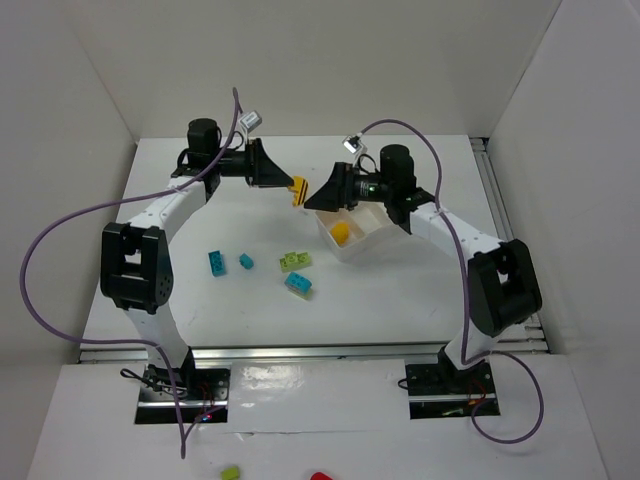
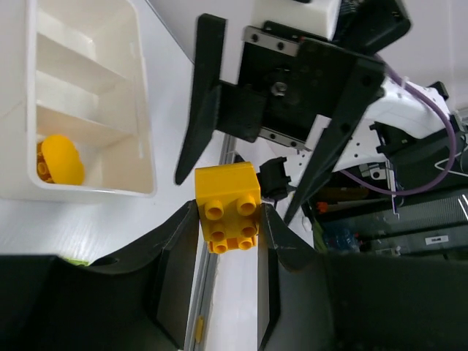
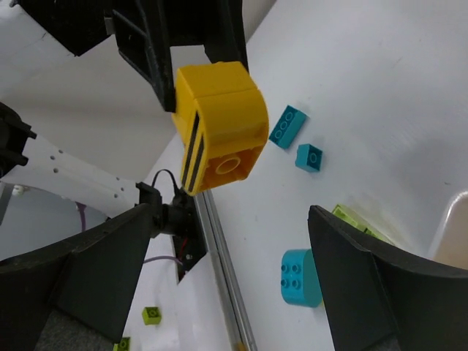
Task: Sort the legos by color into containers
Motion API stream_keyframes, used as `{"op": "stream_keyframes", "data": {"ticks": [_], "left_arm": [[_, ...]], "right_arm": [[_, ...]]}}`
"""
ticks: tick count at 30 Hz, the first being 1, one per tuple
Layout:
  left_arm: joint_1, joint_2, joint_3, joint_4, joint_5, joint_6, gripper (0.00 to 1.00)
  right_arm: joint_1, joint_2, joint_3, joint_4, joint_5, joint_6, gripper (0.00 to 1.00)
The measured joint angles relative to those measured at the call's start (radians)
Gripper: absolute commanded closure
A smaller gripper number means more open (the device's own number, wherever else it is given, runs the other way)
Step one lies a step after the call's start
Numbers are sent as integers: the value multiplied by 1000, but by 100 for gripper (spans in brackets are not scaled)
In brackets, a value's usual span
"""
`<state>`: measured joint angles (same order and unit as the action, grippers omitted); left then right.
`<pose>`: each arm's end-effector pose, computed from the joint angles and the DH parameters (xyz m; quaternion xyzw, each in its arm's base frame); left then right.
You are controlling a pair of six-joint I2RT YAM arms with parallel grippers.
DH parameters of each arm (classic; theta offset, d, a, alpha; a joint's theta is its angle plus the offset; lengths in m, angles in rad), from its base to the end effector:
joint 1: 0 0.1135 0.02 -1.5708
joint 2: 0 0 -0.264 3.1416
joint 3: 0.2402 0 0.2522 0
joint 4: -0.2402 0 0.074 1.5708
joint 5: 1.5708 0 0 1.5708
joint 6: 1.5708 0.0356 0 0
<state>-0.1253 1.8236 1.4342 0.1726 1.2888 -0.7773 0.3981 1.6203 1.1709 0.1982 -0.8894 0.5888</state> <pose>0.4098 -0.0861 0.3136 0.1569 0.7108 -0.6398 0.2465 0.3333 0.1701 0.3008 -0.1946 0.7351 0.5614 0.3263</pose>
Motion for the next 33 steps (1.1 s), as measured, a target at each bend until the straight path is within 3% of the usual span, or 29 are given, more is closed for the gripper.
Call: {"op": "stream_keyframes", "data": {"ticks": [8, 14, 19, 22, 24, 28, 33], "left_arm": [[0, 0, -1, 48, 38, -40, 100], [0, 0, -2, 52, 50, -37, 100], [0, -3, -2, 45, 67, -39, 100], [0, -8, -2, 45, 78, -39, 100], [0, -8, -2, 45, 81, -39, 100], [0, -8, -2, 46, 82, -40, 100], [0, -8, -2, 52, 77, -40, 100]], "right_arm": [[-4, 100, 1, 209, -90, 142, 23], [-4, 136, -22, 481, -137, 331, 25], [1, 159, -27, 595, -152, 416, 48], [3, 174, -27, 610, -155, 435, 54], [3, 179, -27, 613, -159, 443, 54], [3, 180, -27, 620, -166, 451, 45], [10, 184, -27, 625, -174, 455, 45]]}}
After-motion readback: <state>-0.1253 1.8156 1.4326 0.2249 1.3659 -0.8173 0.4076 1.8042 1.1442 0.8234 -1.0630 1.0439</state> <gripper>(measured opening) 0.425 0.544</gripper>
